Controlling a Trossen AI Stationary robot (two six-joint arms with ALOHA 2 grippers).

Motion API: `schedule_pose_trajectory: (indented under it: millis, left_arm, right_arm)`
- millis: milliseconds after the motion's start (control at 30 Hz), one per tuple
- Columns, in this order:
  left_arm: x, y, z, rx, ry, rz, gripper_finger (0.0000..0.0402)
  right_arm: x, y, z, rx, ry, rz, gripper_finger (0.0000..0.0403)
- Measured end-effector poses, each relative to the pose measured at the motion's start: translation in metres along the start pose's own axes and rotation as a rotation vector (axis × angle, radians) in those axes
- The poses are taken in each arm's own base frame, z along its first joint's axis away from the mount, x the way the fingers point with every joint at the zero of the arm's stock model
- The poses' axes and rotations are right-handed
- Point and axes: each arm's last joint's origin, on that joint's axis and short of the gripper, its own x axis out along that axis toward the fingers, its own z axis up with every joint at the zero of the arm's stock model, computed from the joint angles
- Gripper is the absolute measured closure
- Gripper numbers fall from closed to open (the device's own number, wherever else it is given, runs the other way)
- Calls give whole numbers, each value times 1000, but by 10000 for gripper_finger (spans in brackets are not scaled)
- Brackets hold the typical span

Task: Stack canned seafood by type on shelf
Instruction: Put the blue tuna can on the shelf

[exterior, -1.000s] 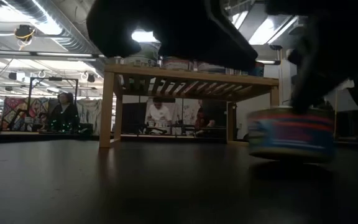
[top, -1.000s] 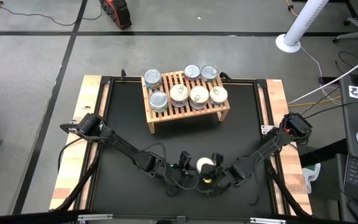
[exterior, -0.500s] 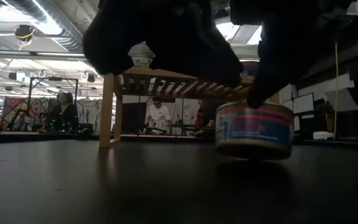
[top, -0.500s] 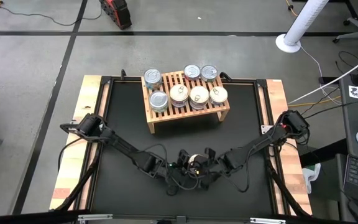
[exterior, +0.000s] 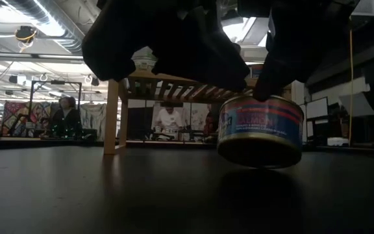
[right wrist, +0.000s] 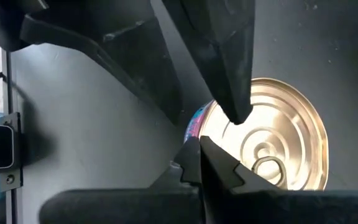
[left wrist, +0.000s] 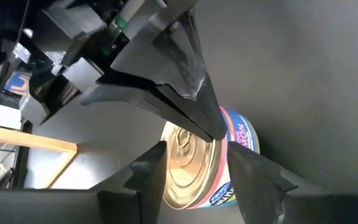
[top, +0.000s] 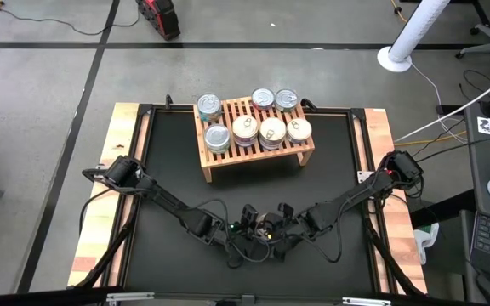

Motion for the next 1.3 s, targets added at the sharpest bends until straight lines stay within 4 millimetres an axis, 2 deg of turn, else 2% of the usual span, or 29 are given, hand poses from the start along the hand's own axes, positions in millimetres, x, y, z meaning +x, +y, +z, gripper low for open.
schedule_pose_trajectory:
  millis: [267, 400, 633, 867, 1300]
  left_arm:
    - [-3, -4, 2, -34, -6, -9, 147]
    - [-4, -7, 1, -25, -1, -17, 124]
    - [3, -15, -7, 10, 49, -40, 124]
    - [17, -28, -16, 137, 89, -43, 122]
    - [26, -21, -20, 86, 97, -10, 121]
  right_arm:
    - [0, 0, 0, 2, 0, 0, 403]
    - [0, -1, 1, 8, -4, 0, 403]
    - [0, -1, 2, 12, -10, 5, 403]
    - [0, 0, 3, 14, -15, 9, 403]
    - [0, 2, 5, 22, -39, 34, 403]
